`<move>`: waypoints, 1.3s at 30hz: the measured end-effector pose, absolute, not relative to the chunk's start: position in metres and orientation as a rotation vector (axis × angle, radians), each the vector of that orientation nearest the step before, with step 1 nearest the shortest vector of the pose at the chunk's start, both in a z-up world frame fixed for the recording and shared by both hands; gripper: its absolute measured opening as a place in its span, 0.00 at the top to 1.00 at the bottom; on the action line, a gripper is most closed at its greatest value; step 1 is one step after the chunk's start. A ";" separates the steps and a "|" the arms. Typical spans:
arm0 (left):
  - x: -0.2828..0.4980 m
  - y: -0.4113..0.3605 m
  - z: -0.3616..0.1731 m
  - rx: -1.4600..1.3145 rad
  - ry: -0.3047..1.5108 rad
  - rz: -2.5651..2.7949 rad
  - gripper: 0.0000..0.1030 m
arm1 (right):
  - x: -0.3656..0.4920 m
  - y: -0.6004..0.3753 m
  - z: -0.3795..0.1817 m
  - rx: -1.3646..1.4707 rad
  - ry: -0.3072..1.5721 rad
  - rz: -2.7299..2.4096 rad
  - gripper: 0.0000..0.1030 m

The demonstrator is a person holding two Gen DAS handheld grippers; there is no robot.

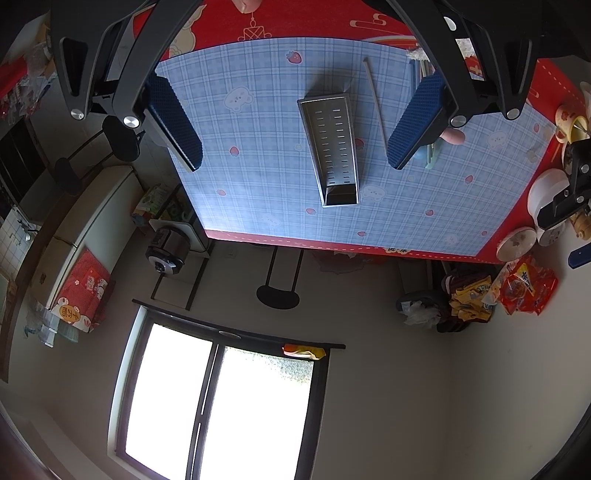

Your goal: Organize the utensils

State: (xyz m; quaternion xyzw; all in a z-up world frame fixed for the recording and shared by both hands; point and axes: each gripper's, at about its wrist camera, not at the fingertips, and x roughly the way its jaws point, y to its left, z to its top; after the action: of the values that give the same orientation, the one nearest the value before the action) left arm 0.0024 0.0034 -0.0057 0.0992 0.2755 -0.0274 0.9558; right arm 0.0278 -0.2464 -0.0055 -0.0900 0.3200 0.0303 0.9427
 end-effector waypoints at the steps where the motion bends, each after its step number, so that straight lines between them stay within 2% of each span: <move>1: 0.002 0.003 -0.006 0.201 0.560 -0.055 0.05 | 0.028 -0.246 -0.006 -0.183 0.653 0.062 0.05; 39: -0.007 0.001 -0.005 0.194 0.557 -0.054 0.05 | 0.025 -0.244 -0.009 -0.178 0.660 0.060 0.05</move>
State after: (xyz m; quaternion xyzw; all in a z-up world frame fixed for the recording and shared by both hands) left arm -0.0067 0.0013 -0.0053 0.0954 0.2746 -0.0266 0.9565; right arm 0.0246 -0.2444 -0.0086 -0.0875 0.3237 0.0292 0.9417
